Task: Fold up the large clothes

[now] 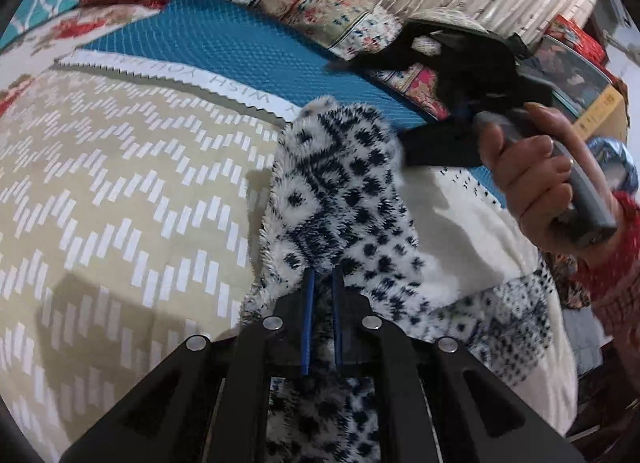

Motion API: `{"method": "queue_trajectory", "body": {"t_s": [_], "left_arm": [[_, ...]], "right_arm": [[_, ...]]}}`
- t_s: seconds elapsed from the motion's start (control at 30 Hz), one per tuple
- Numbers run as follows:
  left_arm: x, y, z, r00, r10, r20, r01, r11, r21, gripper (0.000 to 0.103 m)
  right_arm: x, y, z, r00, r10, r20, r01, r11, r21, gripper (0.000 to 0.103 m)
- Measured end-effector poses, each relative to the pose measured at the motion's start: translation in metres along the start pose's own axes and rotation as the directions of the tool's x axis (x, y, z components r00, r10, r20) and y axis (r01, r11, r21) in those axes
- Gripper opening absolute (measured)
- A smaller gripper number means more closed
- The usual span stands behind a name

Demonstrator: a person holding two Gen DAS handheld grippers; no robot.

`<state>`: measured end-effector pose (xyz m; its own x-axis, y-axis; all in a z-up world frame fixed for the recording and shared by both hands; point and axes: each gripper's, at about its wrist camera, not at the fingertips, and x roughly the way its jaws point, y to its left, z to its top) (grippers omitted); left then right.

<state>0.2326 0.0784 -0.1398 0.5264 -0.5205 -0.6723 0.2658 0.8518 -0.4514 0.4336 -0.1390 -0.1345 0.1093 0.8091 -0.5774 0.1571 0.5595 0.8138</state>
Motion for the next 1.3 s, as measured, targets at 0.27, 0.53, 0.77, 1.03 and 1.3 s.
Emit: {"method": "queue_trajectory", "body": {"t_s": [0.27, 0.53, 0.77, 1.03, 1.3], "left_arm": [[0.005, -0.006, -0.007, 0.999, 0.020, 0.025, -0.021, 0.999, 0.028, 0.097], [0.004, -0.003, -0.008, 0.999, 0.033, 0.029, -0.034, 0.999, 0.041, 0.097], [0.005, -0.001, -0.010, 0.999, 0.019, 0.032, -0.020, 0.999, 0.030, 0.097], [0.005, 0.001, -0.008, 0.999, 0.013, 0.032, -0.013, 1.000, 0.023, 0.097], [0.004, 0.001, -0.009, 0.999, 0.014, 0.036, -0.014, 1.000, 0.026, 0.097]], "right_arm": [[-0.026, 0.031, -0.045, 0.979, 0.181, -0.088, -0.194, 0.966, -0.170, 0.051], [-0.017, -0.011, -0.005, 0.997, -0.075, -0.013, 0.074, 0.993, -0.093, 0.051], [0.014, 0.016, -0.003, 0.990, 0.108, -0.089, -0.121, 0.981, -0.149, 0.045], [-0.008, 0.064, 0.025, 0.984, 0.139, 0.108, -0.108, 0.962, -0.250, 0.046], [-0.003, 0.007, -0.045, 0.989, -0.074, -0.125, 0.032, 0.952, -0.305, 0.046]]}}
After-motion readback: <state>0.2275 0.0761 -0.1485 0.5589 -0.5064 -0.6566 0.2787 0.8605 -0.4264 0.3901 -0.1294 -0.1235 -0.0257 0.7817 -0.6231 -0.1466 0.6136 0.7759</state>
